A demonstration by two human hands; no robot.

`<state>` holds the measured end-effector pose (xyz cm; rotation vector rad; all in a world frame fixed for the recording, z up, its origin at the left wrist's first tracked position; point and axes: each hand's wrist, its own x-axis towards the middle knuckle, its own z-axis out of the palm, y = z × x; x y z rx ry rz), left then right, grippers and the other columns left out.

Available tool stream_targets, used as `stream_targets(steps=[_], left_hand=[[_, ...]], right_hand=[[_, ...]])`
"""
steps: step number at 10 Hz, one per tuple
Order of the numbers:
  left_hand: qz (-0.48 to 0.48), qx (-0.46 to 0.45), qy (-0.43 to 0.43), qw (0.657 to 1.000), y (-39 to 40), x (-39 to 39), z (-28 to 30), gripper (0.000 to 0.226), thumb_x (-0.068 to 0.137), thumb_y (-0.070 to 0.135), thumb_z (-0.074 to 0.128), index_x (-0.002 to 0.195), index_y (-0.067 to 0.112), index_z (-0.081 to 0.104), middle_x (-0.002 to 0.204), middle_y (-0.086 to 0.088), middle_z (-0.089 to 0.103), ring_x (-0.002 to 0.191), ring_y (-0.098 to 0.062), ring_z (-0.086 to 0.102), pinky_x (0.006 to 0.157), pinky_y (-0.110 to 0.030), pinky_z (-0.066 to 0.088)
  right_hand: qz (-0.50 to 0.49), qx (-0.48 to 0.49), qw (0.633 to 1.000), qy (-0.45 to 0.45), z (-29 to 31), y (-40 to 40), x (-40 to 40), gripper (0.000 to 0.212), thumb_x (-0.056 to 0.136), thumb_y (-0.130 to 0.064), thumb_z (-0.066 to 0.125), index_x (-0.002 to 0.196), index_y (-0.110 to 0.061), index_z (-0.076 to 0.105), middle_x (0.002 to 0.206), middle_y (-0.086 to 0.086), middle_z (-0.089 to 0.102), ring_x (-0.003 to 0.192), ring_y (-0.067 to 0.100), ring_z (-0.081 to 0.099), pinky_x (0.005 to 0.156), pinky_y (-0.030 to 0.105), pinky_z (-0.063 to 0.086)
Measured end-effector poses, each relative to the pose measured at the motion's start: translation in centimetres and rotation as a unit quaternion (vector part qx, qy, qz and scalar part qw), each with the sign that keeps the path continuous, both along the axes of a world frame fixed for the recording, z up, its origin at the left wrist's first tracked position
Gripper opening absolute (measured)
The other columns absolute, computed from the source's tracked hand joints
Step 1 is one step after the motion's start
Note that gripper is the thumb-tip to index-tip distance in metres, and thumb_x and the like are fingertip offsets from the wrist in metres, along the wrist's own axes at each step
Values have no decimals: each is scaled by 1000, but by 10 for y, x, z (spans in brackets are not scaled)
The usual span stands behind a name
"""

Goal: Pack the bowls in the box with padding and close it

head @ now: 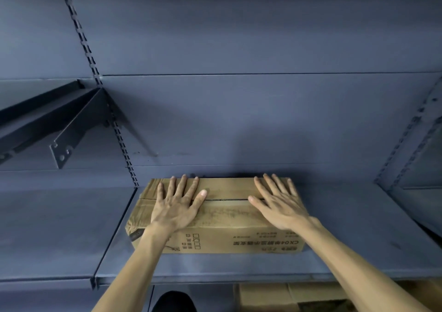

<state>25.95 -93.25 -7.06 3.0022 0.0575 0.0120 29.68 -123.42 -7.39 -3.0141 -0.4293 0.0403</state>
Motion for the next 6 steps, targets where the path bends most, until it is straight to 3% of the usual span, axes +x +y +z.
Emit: stream_targets(steps=[2, 4, 5, 6], left_hand=[[-6, 0, 1, 1000, 2, 0, -1, 93, 73, 85, -24, 157, 48, -7, 170, 10, -7, 156, -23, -13, 124, -54, -12], [-6, 4, -11, 1000, 3, -4, 9, 77, 88, 76, -6, 158, 48, 5, 171, 6, 7, 158, -25, 2, 125, -55, -3], [-5, 3, -34, 999, 1, -13, 25, 65, 99, 66, 6, 160, 44, 11, 170, 3, 13, 157, -25, 4, 125, -57, -1], [-37, -46, -122, 991, -5, -20, 57, 63, 101, 65, 11, 160, 43, 11, 170, 2, 12, 158, -22, 1, 126, -52, 0]], right_hand=[[-1, 0, 1000, 0, 1, 1, -1, 86, 82, -84, -13, 159, -45, -11, 169, -8, -14, 156, 15, -17, 125, 51, -15], [3, -2, 1000, 8, 13, 1, -7, 78, 93, -75, -4, 162, -38, -4, 171, -4, -7, 158, 19, -10, 125, 52, -12], [18, 3, 1000, 12, 28, 0, -15, 74, 98, -69, 0, 163, -32, 2, 172, 1, -1, 158, 20, -7, 126, 50, -10], [47, 52, 997, -34, 56, -7, -23, 73, 101, -65, 4, 164, -28, 5, 172, 1, 2, 158, 17, -8, 127, 45, -9]])
